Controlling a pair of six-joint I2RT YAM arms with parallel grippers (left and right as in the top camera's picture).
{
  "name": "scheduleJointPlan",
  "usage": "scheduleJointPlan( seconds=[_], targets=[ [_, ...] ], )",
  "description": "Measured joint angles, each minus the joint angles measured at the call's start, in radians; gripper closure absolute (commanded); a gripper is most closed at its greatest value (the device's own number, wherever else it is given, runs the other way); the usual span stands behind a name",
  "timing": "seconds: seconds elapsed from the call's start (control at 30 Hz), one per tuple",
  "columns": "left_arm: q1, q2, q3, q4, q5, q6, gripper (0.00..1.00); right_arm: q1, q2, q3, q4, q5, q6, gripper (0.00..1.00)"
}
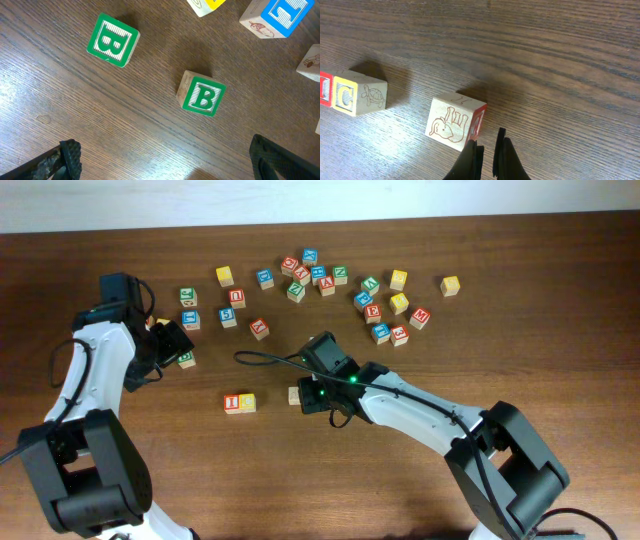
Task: Spell out ICRA
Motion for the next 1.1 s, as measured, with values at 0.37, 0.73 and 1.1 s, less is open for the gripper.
scheduleJointPlan(
  seconds=[0.37, 0.73, 1.1],
  targets=[
    [0.0, 0.0, 0.0, 0.0, 0.0, 0.0, 0.01, 0.0, 0.003, 0.0, 0.003, 0.0, -0.002, 0.96],
    [0.0, 0.0, 0.0, 0.0, 0.0, 0.0, 0.01, 0.0, 0.004, 0.0, 0.04, 0.0, -0.003, 0.95],
    [0.0, 0.0, 0.0, 0.0, 0.0, 0.0, 0.01, 0.0, 0.008, 0.0, 0.041, 0.0, -0.002, 0.95]
  ],
)
